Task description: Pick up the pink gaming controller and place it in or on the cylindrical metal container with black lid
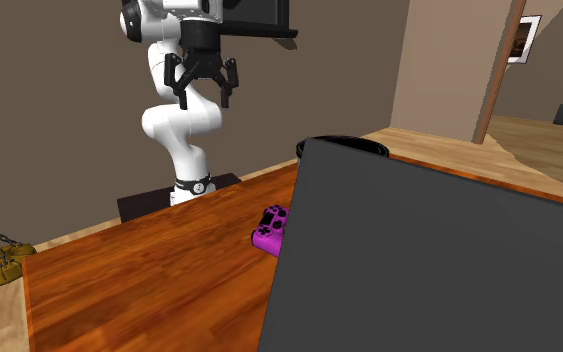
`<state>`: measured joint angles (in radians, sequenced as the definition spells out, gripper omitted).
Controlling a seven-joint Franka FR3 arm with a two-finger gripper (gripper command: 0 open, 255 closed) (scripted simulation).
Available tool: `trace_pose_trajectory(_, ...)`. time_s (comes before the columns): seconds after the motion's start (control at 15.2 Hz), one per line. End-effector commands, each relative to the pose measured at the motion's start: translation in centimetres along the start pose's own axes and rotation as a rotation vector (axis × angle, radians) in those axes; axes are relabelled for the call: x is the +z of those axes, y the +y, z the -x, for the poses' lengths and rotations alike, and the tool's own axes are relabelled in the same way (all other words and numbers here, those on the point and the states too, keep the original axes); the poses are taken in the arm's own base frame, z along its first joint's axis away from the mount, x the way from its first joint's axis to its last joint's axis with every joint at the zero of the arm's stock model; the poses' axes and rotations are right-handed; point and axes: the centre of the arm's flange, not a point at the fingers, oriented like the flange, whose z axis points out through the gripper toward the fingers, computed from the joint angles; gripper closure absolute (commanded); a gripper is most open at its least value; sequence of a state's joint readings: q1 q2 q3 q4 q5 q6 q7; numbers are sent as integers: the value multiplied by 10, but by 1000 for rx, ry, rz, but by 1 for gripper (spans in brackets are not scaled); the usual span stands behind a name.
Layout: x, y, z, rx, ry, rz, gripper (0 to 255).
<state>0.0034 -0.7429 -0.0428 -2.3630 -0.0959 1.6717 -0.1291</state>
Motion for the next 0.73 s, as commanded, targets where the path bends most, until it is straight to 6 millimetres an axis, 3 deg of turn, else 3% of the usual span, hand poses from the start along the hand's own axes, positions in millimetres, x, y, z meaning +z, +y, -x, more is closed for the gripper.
trace_pose_trajectory(0.0,0,0,0,0,0,0,0)
trace_pose_trajectory(0.66,68,15,-121,17,-47,-69,0)
